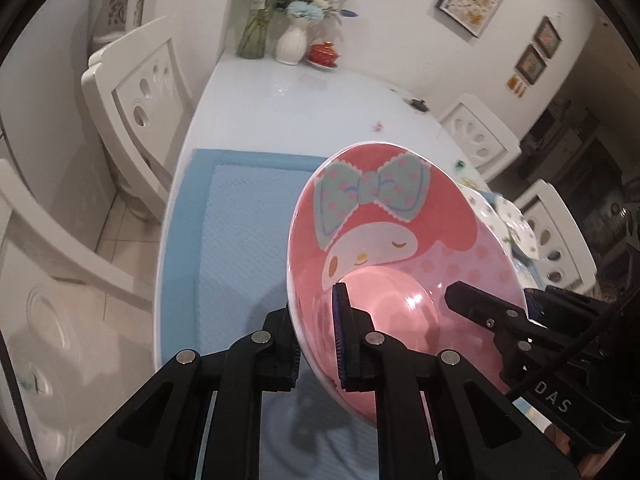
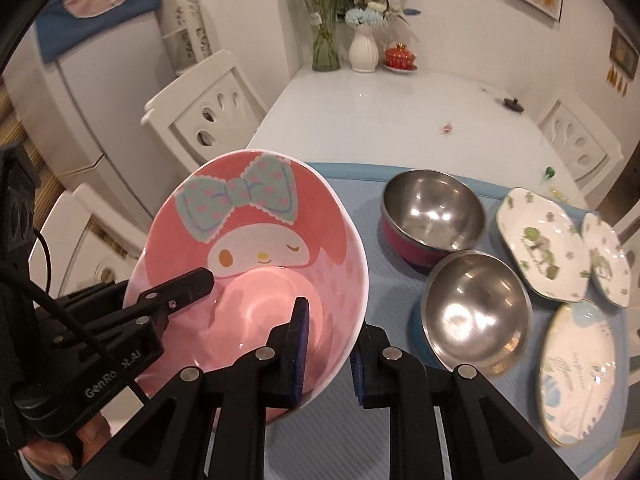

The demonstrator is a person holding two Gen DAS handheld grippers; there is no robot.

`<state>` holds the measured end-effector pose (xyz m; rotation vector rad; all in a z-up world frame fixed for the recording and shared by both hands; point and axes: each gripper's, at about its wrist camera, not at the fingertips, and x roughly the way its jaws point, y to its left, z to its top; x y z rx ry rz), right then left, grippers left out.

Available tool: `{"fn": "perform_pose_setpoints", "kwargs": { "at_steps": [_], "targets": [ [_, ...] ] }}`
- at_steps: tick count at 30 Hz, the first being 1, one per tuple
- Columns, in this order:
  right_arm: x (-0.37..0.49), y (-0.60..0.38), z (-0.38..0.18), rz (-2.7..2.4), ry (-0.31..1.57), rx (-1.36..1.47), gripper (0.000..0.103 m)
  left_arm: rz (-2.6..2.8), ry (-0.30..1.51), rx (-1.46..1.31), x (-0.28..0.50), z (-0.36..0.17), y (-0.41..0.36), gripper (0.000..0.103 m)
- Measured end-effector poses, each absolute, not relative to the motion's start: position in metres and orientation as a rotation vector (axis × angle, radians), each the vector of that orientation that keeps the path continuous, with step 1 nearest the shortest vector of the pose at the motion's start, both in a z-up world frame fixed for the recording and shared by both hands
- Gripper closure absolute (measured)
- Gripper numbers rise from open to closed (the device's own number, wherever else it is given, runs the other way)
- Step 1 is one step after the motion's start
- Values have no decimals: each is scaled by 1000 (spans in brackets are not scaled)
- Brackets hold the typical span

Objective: Organize plates and bowls
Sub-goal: 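Lift the pink bowl with both grippers and lower it onto the mat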

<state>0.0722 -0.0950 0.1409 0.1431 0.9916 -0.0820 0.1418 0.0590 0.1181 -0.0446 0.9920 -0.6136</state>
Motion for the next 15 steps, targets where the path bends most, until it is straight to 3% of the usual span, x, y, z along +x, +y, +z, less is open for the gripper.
{"fn": "perform_pose_setpoints", "kwargs": {
  "at_steps": [15],
  "targets": [
    [-10, -104, 88, -84, 1121, 155, 85, -627, 1093, -18, 70, 82, 49, 93]
  ]
}}
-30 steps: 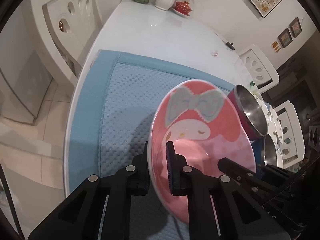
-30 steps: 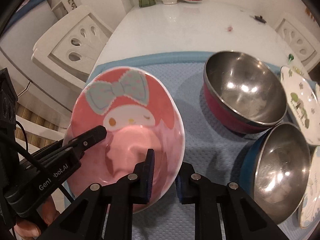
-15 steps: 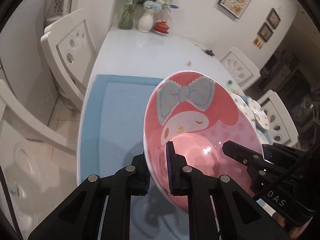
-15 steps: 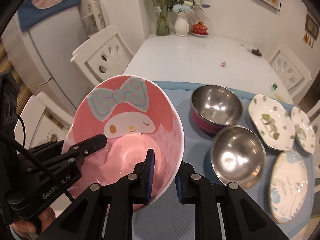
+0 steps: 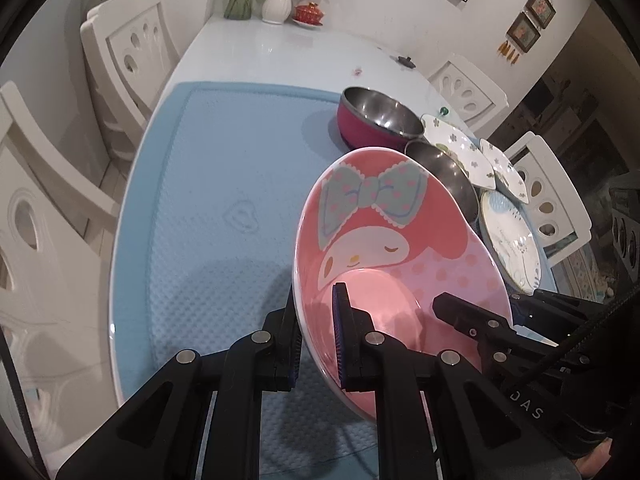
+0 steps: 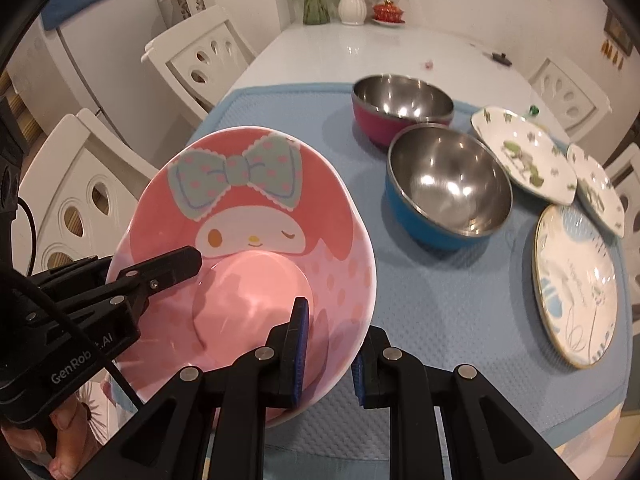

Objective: Organize plates and bowls
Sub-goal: 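Lift the pink bowl with both grippers and lower it onto the mat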

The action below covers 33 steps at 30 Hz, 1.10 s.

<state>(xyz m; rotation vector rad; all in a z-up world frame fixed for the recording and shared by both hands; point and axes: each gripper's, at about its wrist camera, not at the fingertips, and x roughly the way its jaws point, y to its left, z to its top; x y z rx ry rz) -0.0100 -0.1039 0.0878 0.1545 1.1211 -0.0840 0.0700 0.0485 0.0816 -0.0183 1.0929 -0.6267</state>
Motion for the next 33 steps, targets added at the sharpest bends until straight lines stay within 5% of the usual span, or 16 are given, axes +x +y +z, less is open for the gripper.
{"fn": "perform_pose_setpoints", "kwargs": {
  "at_steps": [33],
  "targets": [
    [-28, -127, 73, -68, 1201, 237, 85, -603, 1123, 33, 49, 63, 55, 93]
  ]
}}
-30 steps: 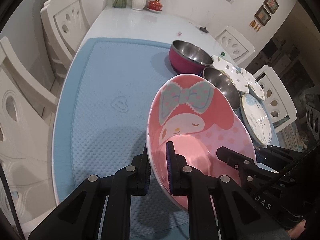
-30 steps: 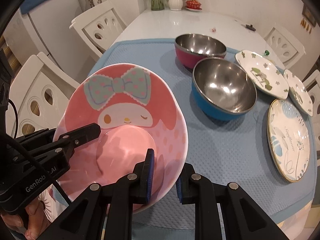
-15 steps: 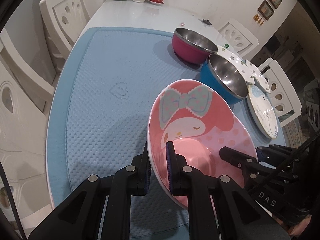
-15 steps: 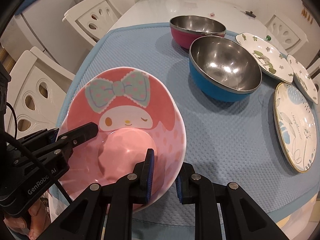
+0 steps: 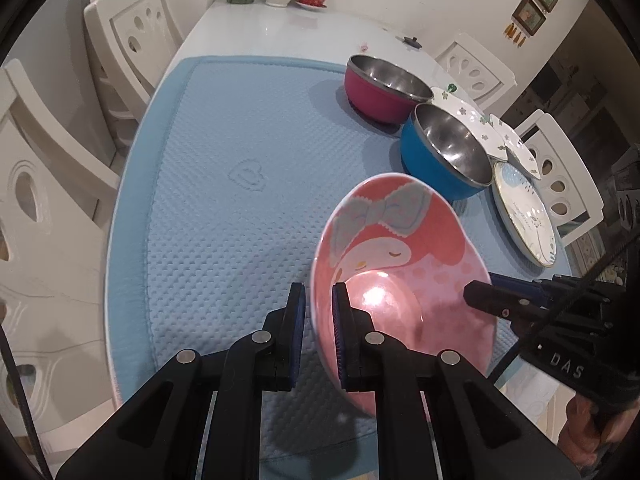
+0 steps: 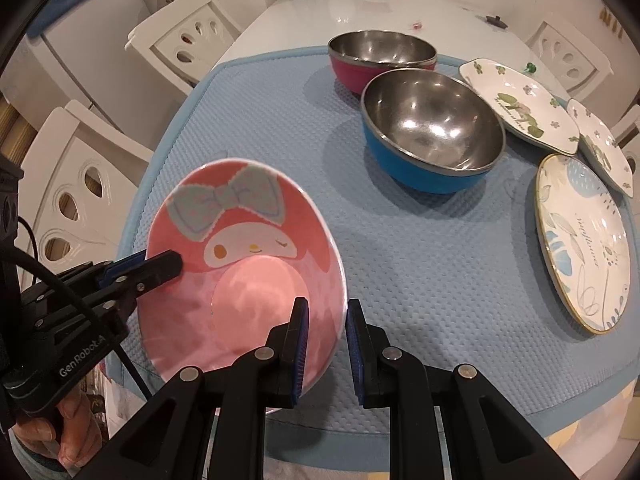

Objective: Organize plates and bowls
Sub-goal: 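Lift the pink bowl with both grippers and lower it onto the mat, then open both grippers and move them to the blue steel bowl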

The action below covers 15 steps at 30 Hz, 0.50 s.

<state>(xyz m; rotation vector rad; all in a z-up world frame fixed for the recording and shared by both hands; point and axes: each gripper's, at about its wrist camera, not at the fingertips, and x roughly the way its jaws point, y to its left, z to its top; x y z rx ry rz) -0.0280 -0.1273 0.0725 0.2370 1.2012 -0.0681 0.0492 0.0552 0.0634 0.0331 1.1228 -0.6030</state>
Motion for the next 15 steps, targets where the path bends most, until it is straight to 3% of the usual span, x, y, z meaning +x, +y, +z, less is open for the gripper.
{"fn": "perform_pose_setpoints", "kwargs": {
  "at_steps": [8, 15],
  "targets": [
    [-37, -136, 97, -65, 1139, 263, 85, -594, 1062, 23, 51, 91, 61, 93],
    [-28, -166, 131, -133, 1033, 310, 85, -674, 897, 80, 71, 144, 34, 93]
  ]
}}
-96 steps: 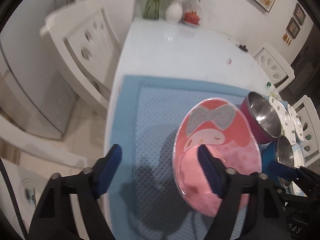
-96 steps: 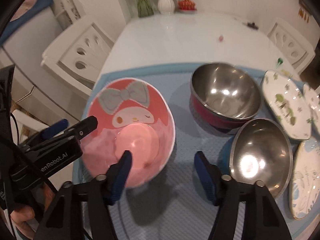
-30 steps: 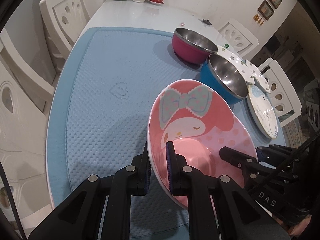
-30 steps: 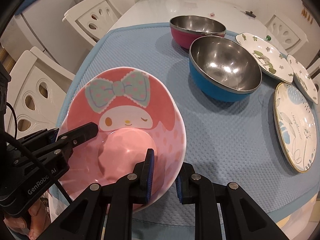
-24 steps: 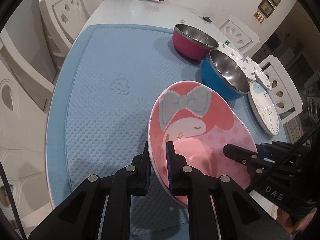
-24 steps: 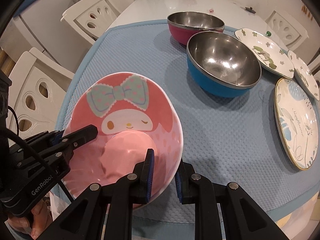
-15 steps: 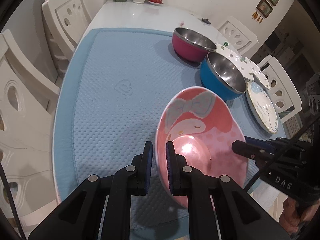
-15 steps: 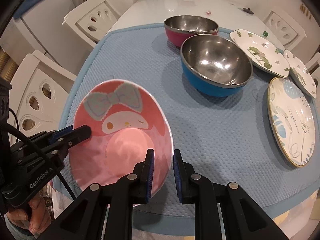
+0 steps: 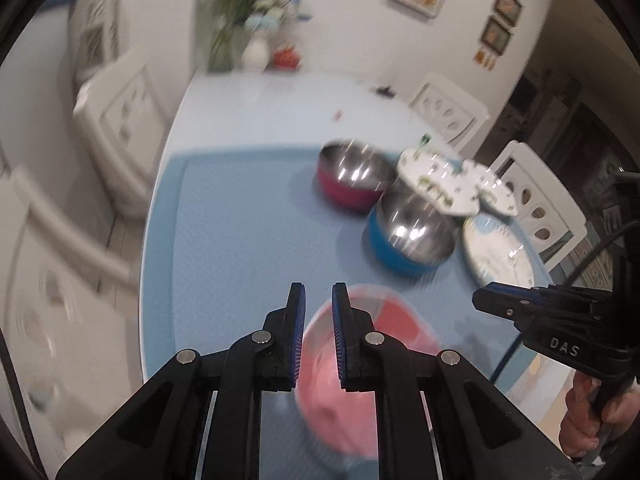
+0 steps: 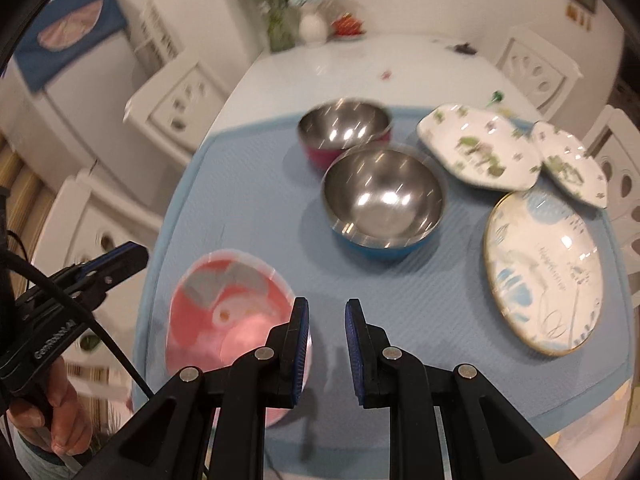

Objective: Organize plates and bowls
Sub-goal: 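Open both grippers and move them to the blue steel bowl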

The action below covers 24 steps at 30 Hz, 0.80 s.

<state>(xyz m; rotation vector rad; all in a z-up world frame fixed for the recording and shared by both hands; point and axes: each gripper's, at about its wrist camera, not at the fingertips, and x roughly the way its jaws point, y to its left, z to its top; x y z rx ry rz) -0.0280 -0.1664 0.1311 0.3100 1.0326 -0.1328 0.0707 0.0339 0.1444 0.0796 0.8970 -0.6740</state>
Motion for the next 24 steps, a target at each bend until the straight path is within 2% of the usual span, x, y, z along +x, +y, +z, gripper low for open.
{"fn": "perform_pose_setpoints", "kwargs": {
  "at_steps": [7, 11, 12, 13, 14, 15, 16, 18, 20, 24],
  "targets": [
    [-9, -212, 161, -260, 923, 365, 85, -774, 805, 157, 107, 172, -16, 93],
    [4, -234, 162, -315, 917, 374, 85, -855, 873, 149, 132, 167, -39, 90],
    [8, -238, 159, -326, 925, 382, 85, -879, 923, 161, 141, 160, -49, 78],
    [12, -243, 154, -332, 941, 398, 84, -888, 948, 175, 145, 156, -55, 72],
    [15, -248, 148, -333, 959, 417, 84, -898, 961, 191, 148, 152, -62, 70],
    [20, -254, 138, -336, 986, 444, 80, -912, 962, 203, 151, 147, -68, 70],
    [22, -257, 132, -337, 1002, 461, 71, -929, 974, 210, 154, 142, -73, 69],
    [28, -264, 117, -332, 1036, 499, 55, -970, 1037, 223, 161, 130, -86, 60],
    [30, -270, 104, -344, 1042, 533, 53, -997, 1083, 233, 164, 117, -97, 57],
    [36, -283, 82, -368, 1077, 588, 54, -1043, 1190, 210, 175, 90, -112, 57]
  ]
}}
